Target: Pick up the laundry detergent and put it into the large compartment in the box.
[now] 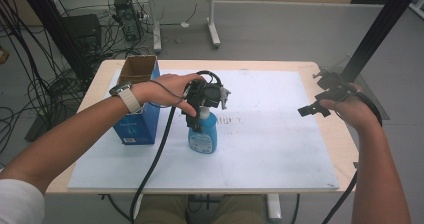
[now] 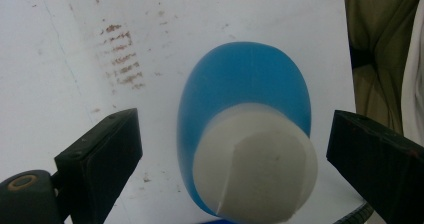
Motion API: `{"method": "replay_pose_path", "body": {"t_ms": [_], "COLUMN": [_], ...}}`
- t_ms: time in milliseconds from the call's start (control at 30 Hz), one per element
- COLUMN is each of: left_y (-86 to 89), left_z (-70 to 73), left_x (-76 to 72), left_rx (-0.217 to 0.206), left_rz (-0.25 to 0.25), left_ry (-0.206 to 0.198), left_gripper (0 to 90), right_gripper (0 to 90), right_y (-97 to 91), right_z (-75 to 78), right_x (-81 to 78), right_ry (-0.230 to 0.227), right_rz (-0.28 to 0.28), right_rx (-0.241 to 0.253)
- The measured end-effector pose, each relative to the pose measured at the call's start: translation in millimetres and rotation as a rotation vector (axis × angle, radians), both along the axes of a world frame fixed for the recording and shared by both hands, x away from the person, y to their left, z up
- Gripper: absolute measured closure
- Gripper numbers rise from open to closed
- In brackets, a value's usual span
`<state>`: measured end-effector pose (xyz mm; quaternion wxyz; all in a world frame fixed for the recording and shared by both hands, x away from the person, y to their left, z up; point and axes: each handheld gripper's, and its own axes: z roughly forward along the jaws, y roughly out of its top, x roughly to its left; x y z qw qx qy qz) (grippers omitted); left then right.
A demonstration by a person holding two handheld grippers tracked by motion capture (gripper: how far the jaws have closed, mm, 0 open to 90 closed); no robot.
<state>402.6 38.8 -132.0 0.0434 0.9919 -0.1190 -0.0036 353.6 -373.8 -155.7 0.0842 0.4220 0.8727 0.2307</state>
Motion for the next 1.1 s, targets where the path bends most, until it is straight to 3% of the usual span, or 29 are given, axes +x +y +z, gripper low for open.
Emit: {"method": "replay_pose_path", "body": {"t_ms": [1100], "left_y": [-5.5], "left_z": [-20.0], "left_x": [-9.0], "left_rx": [0.003], "left_rz": [-0.017], "left_ry": [-0.044], "left_gripper": [12.4], "right_gripper": [8.1], "right_y": [0.8], "right_z": [1.4], "right_x": [-2.5], "right_ry": [-0.006], "right_rz": [0.003], "right_rx": [0.000]}}
